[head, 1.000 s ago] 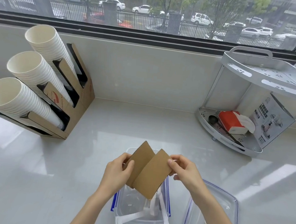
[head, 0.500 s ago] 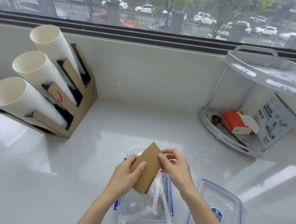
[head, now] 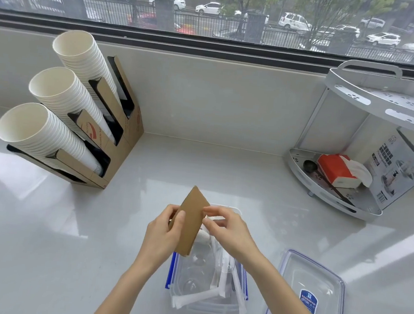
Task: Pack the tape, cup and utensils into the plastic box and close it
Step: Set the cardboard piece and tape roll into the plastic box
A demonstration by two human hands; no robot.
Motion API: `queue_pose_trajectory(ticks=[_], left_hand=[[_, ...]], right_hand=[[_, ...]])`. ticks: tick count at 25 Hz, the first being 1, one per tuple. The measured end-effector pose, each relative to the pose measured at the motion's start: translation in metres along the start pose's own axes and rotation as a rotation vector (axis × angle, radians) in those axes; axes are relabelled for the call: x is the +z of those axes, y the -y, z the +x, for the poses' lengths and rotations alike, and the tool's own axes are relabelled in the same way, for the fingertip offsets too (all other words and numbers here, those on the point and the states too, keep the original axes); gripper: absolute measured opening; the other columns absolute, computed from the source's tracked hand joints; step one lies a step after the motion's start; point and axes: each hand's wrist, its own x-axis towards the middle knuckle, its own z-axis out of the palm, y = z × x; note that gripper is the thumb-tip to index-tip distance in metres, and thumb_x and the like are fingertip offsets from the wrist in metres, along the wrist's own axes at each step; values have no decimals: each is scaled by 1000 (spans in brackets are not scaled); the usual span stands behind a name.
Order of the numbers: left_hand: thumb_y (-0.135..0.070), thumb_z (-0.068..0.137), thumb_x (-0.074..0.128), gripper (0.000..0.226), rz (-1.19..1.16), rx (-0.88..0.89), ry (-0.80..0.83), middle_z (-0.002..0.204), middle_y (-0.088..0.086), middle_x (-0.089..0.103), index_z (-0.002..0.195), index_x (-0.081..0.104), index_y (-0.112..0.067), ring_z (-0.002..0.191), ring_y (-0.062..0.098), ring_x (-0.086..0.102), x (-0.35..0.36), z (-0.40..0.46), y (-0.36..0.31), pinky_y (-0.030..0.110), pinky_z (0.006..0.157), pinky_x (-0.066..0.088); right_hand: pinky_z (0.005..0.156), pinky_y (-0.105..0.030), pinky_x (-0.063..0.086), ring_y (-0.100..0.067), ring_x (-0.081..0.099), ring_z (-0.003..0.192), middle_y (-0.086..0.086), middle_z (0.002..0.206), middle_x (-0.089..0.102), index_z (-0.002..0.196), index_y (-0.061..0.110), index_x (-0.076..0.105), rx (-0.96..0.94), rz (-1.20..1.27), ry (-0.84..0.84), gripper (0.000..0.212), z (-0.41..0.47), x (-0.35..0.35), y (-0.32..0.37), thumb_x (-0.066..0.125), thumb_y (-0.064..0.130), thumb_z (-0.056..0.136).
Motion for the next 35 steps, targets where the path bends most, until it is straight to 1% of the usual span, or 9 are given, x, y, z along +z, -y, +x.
queue_pose_trajectory(ticks=[4, 10, 13, 17, 22, 26, 30, 32, 35], left_hand=[[-19, 94, 38, 18, 48, -33, -12, 69, -6, 54, 84, 53, -14, 61, 10, 48, -7, -6, 8, 6, 46, 37], [-18, 91, 45, 10, 114, -8, 33, 82, -19, 57, 91, 54, -21, 74, 3, 57, -12, -16, 18, 7, 53, 45], [-17, 89, 47, 13, 153, 1, 47, 82, -19, 59, 85, 53, -27, 73, 4, 58, -12, -20, 24, 4, 55, 44], [-18, 89, 47, 10, 231, 44, 50, 82, -20, 58, 89, 53, -26, 74, 4, 58, -11, -20, 29, 12, 57, 45], [-18, 89, 48, 10, 235, 91, 35, 85, -18, 59, 91, 55, -25, 77, 7, 59, -9, -19, 30, 17, 62, 46], [-18, 89, 49, 10, 218, 113, 30, 87, -17, 60, 93, 56, -24, 79, 6, 60, -7, -23, 27, 19, 62, 48], [-18, 89, 49, 9, 197, 113, -7, 86, -16, 58, 91, 53, -25, 76, 5, 59, -4, -23, 25, 8, 61, 47], [-17, 89, 48, 10, 193, 97, -9, 84, -18, 57, 90, 52, -26, 75, 4, 58, -3, -22, 25, 4, 60, 45], [-17, 89, 47, 12, 235, 86, 22, 86, -13, 61, 89, 52, -27, 76, 5, 59, 2, -22, 32, 13, 61, 47]], right_hand=[[76, -9, 43, -4, 57, 95, 7, 111, 56, 113, 18, 63, -26, -61, 92, 26, -1, 12, 1, 53, 17, 89], [66, 0, 39, -4, 54, 97, -6, 121, 63, 124, 15, 56, -17, -136, 169, 33, -5, 28, -4, 49, 17, 91], [76, -9, 42, -9, 58, 106, -6, 124, 63, 126, 14, 54, -10, -164, 189, 36, -8, 32, -7, 48, 18, 91], [85, -16, 41, -15, 57, 116, -6, 126, 62, 127, 14, 52, 3, -144, 185, 36, -11, 34, -7, 48, 17, 91], [83, -12, 41, -13, 59, 113, -4, 123, 64, 122, 13, 56, -23, -123, 167, 32, -12, 34, -6, 47, 13, 91], [83, -8, 40, -5, 56, 101, -3, 122, 64, 121, 11, 57, -55, -116, 153, 31, -15, 33, -6, 46, 11, 92], [87, -12, 41, -14, 58, 113, -6, 124, 63, 122, 10, 56, -66, -98, 107, 31, -16, 33, -7, 46, 11, 92], [88, -11, 41, -13, 58, 112, -6, 124, 62, 122, 10, 56, -75, -108, 98, 32, -16, 33, -7, 46, 11, 92], [86, -10, 40, -11, 58, 110, -6, 124, 62, 122, 8, 55, -70, -143, 130, 32, -16, 33, -10, 46, 11, 92]])
